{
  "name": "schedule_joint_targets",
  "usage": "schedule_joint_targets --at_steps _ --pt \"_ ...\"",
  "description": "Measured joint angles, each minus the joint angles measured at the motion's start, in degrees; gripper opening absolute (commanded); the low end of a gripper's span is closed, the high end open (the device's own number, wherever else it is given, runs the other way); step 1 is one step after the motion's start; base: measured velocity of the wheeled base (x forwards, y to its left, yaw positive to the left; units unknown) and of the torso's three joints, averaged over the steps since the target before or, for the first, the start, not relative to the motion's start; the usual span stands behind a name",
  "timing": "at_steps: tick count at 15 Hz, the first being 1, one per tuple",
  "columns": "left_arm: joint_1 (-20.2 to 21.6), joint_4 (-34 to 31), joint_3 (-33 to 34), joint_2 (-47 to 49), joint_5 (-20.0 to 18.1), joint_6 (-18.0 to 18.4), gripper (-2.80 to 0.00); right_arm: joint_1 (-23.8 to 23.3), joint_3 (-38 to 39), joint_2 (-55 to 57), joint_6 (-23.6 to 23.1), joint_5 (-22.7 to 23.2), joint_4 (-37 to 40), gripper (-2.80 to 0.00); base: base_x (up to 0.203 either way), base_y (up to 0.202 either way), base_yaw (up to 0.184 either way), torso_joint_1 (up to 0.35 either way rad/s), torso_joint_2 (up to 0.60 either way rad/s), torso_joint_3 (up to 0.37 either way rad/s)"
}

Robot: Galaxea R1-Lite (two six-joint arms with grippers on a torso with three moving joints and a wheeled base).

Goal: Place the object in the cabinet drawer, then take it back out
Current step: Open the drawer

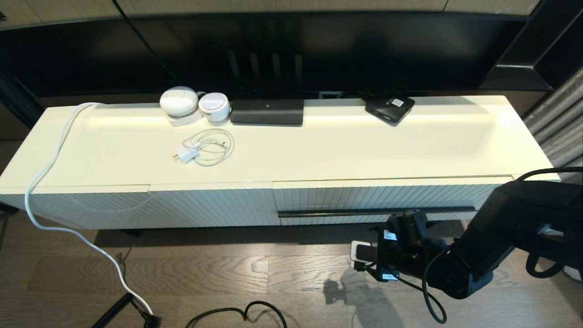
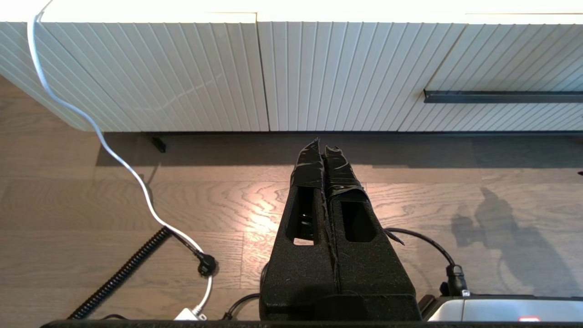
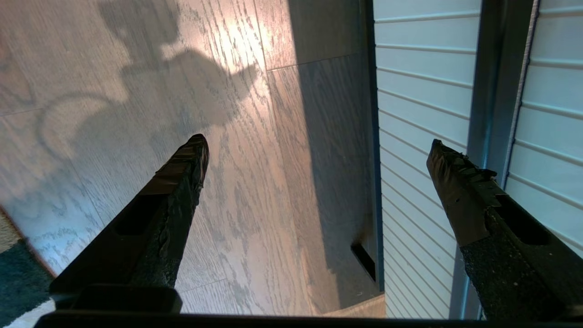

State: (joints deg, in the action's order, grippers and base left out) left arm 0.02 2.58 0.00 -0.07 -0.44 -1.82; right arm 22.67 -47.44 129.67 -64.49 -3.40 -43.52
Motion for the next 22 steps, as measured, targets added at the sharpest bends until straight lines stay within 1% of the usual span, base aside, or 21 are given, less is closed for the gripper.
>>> schedule_joint_targets --at_steps 3,8,15,22 --pt "0.0 0.0 0.0 0.0 0.0 0.0 -2.8 0.1 1.4 -2.7 -0.3 2.3 0.0 0.0 0.0 0.0 0.0 0.0 0.0 0.0" --pt "0.0 0.0 0.0 0.0 0.0 0.0 -2.8 -0.3 1.2 -5.3 -0.6 4.4 -0.1 0.0 0.0 0.0 0.0 0.0 0.0 0.0" --pt "0.0 0.0 0.0 0.0 0.0 0.0 -2.8 -1.2 -1.0 -2.6 -1.5 4.3 -2.2 0.0 0.0 0.0 0.0 0.0 0.0 0.0" --pt "0.0 0.0 -0.1 0.0 0.0 0.0 -2.8 -2.5 -4.4 0.3 -1.5 4.3 -2.2 0.0 0.0 0.0 0.0 0.0 0.0 0.0"
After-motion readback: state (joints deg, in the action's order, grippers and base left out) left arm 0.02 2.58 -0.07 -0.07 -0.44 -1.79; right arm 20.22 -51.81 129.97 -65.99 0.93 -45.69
